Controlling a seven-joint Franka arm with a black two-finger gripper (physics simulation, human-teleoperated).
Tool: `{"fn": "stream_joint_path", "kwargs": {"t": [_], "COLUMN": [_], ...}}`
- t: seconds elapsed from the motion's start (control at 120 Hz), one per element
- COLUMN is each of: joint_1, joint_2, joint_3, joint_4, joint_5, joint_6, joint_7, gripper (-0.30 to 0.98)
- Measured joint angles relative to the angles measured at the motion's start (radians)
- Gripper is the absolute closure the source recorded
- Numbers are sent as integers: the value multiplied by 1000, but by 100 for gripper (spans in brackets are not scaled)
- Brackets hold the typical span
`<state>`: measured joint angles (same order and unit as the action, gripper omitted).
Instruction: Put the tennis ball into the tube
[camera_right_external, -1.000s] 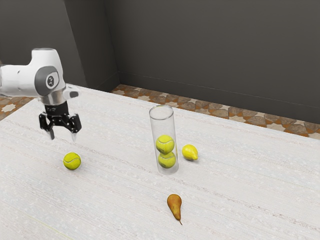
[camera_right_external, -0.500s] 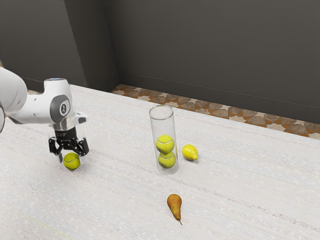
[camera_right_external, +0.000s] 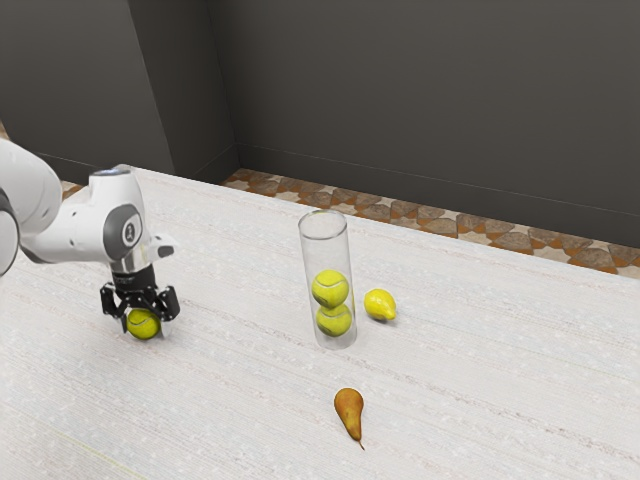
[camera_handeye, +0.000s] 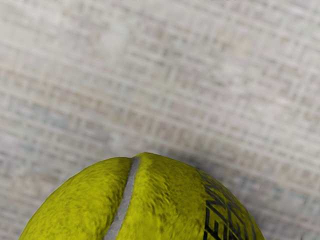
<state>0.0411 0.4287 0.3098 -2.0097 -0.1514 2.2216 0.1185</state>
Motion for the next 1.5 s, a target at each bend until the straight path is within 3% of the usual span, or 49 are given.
{"fn": "stream_joint_path", "kwargs": {"t": [0.1,0.292,0.45,0.658,0.883,0.975,1.117,1.5], "joint_1": [0,3,6,-101,-278,-315,-342,-358], "joint_2": [1,-8,-18,-183,-214,-205,-188,-43], "joint_3": [0,1,2,3,-36,-93,-145,-155], "joint_4": [-3,-8,-7,7,318,445,513,677], "joint_5": [-2,-2,5,39,85,93,92,86], "joint_6": [15,32,36,6,-201,-287,-366,-434], "joint_7": [4,11,12,7,-5,-7,-11,-23], "gripper": [3,25,30,36,39,40,40,41]}}
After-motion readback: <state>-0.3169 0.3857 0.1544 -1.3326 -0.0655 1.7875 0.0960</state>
